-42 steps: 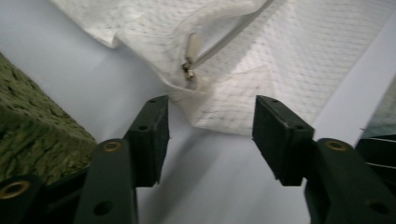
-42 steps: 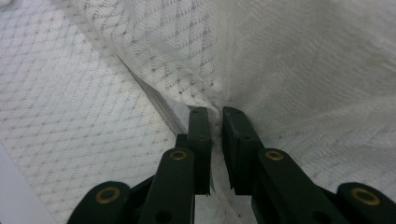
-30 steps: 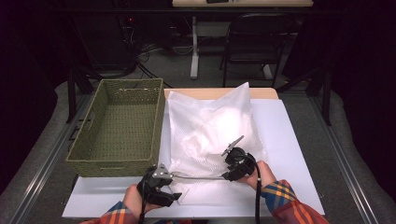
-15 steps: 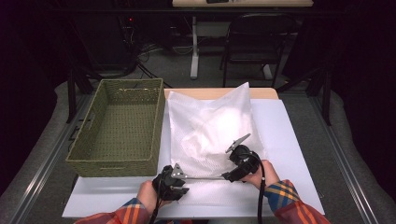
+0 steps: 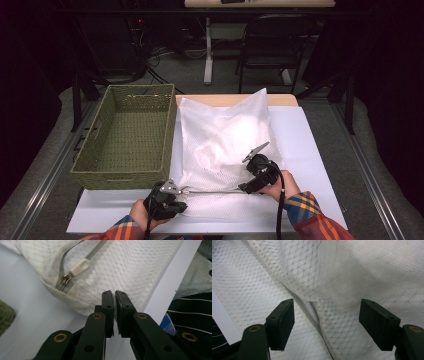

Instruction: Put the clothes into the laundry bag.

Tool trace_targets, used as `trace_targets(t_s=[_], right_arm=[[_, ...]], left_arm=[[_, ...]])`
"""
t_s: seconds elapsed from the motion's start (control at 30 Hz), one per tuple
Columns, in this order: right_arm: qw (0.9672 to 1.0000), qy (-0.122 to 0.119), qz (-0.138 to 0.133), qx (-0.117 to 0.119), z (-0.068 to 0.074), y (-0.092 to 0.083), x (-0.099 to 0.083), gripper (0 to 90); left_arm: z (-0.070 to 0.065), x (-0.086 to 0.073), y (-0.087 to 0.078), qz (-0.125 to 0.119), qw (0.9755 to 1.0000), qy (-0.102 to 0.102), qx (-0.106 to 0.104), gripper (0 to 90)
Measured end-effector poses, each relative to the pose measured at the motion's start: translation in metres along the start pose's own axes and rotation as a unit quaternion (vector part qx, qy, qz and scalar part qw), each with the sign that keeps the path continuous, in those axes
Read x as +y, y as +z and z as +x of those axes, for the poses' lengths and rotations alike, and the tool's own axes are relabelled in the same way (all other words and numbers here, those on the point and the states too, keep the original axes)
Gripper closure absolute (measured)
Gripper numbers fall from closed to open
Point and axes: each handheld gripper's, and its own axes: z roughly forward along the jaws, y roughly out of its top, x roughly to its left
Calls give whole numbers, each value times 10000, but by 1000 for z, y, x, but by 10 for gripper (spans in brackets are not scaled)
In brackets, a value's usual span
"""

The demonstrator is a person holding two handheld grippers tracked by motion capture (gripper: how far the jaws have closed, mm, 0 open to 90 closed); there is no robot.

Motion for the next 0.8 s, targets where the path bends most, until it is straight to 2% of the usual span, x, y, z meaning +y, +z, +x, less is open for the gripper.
trace_targets(t_s=[0.07,0.13,0.17,0.27,0.3,0.37,0.43,0.47,0.5,0.57,0.6,0.7,0.8], right_arm=[[10000,43,20,8,1,0,1,283],[10000,-10,26,14,3,1,2,282],[10000,-80,35,21,3,1,3,281],[10000,-48,46,22,5,1,3,279],[9999,-119,64,21,4,1,3,278],[9999,-133,71,29,6,2,4,275],[9999,-113,66,32,8,3,5,275],[9999,-113,66,32,8,3,5,275],[9999,-130,67,34,8,3,6,274],[9998,-165,74,36,10,3,6,272],[9998,-165,74,36,10,3,6,272],[9999,-122,72,54,11,2,5,262],[9999,-148,70,49,11,2,5,260]], left_arm=[[1,-2,0,47,10000,-38,-10,853],[2,-4,0,125,9999,-67,-50,851],[2,-7,-1,153,9997,-136,-135,846],[3,-10,-2,193,9994,-195,-192,831],[4,-12,-2,260,9992,-204,-230,822],[6,-17,-6,354,9987,-186,-327,746],[6,-18,-8,345,9986,-219,-327,669],[6,-19,-11,288,9988,-221,-320,669],[6,-19,-14,240,9991,-227,-267,636],[8,-20,-20,143,9994,-283,-158,509],[9,-20,-22,94,9994,-330,-98,509],[16,-19,-25,27,9983,-561,126,419],[17,-18,-23,29,9982,-578,172,430]])
